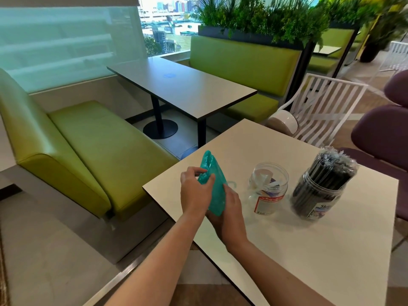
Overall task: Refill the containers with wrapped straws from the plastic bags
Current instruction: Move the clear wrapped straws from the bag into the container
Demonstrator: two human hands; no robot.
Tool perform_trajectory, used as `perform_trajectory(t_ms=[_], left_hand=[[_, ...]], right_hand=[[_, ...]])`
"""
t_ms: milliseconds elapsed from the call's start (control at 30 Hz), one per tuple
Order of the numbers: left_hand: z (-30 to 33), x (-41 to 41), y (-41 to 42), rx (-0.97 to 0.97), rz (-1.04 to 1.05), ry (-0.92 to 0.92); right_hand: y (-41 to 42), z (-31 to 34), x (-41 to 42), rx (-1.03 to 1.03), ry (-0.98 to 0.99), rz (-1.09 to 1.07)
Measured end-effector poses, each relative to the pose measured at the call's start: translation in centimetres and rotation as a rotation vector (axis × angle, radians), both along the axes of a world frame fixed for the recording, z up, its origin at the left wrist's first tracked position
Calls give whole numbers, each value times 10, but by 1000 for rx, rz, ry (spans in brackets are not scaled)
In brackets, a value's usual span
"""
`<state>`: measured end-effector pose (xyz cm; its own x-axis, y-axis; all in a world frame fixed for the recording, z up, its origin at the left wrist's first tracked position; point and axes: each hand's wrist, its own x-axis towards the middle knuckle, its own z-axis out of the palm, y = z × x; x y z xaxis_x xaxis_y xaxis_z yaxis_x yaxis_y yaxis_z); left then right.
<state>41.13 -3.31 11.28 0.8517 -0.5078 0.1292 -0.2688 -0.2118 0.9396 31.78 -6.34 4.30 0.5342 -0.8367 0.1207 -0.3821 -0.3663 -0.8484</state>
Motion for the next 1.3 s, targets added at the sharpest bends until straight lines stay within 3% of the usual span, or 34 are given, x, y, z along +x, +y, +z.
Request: perform_trajectory(t_ms=[133,300,500,633,867,1100,1300], left_hand=[[-3,-9,1,-18,-89,27],[-10,-3,7,-122,-279,181],[-22,14,8,-74,-274,298],[-29,23,7,101,-475,273],[-19,25,9,201,-947,504],[-17,23,7,277,-983,483],[-20,30,2,290,-927,438]], right_hand=[[-10,1,6,-52,50,-89],[-32,22,-9,198,-97,-70],[-59,47,-34,467,-199,-113],[-70,54,-50,591,-226,-103],[-78,44,-61,683,-185,-40],[-80,49,-60,637,-178,-6],[-80,61,-57,663,-316,42]])
